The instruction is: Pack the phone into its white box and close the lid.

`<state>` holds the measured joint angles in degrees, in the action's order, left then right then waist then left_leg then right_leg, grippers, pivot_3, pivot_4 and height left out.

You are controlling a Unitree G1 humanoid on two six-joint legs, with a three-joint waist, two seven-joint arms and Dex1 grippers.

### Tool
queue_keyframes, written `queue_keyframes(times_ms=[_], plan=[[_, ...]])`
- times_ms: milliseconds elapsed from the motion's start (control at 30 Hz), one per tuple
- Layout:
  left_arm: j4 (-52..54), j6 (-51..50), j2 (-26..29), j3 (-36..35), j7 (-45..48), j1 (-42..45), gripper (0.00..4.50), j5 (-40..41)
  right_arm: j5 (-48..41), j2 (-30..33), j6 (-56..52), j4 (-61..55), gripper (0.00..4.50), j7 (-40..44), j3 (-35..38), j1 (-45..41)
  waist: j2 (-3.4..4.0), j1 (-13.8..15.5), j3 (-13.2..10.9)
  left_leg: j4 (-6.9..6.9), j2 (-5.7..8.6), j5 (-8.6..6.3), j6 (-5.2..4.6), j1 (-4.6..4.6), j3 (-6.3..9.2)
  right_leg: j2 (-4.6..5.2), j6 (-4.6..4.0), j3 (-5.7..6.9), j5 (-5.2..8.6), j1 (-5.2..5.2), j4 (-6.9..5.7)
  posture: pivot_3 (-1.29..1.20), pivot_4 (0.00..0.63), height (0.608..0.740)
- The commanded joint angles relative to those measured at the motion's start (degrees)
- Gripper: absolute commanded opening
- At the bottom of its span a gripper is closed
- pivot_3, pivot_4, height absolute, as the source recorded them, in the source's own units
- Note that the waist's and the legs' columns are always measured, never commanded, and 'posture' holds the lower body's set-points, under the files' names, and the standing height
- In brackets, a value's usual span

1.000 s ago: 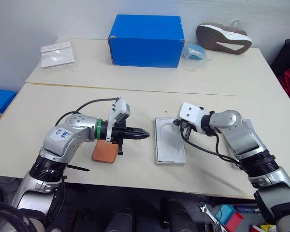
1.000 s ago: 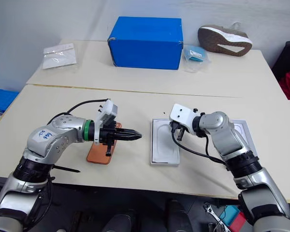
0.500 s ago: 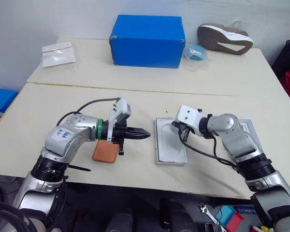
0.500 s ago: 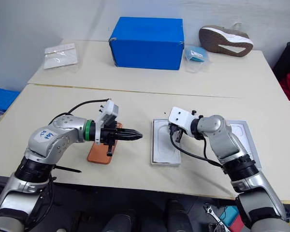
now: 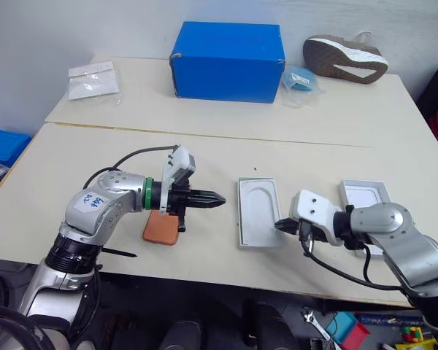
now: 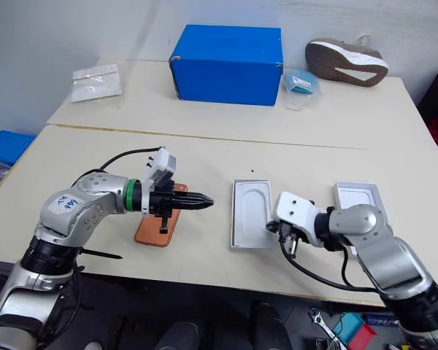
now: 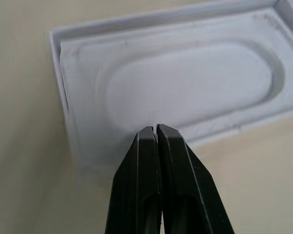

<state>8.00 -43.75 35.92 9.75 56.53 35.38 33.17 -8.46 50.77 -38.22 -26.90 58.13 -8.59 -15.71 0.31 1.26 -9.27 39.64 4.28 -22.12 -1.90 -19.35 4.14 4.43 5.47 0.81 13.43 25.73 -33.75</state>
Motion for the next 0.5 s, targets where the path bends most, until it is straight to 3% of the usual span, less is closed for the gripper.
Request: queue_keyframes(times_ms=[33,500], plan=[[0.48,0.13,-0.03,-0.77,0.79,1.02,0.0,-0.31,-0.17,2.09,2.3,-2.46,0.07,1.12,0.39,0.74,0.0,0.02,0.0,0.0,-0.01,0.0,0.0,0.0,0.0,0.0,0.0,0.01,0.0,0.0,0.0,0.0,0.15,0.74],[0.91,-1.05,-0.42,-1.18,0.49,1.64,0.0,-0.31,2.56,-2.9,6.36,2.13,0.07,-2.88,-5.28,-0.88,-0.02,0.08,0.01,0.0,-0.02,0.0,0.0,0.05,0.01,-0.01,0.0,0.02,0.0,-0.05,0.0,0.0,0.15,0.74]])
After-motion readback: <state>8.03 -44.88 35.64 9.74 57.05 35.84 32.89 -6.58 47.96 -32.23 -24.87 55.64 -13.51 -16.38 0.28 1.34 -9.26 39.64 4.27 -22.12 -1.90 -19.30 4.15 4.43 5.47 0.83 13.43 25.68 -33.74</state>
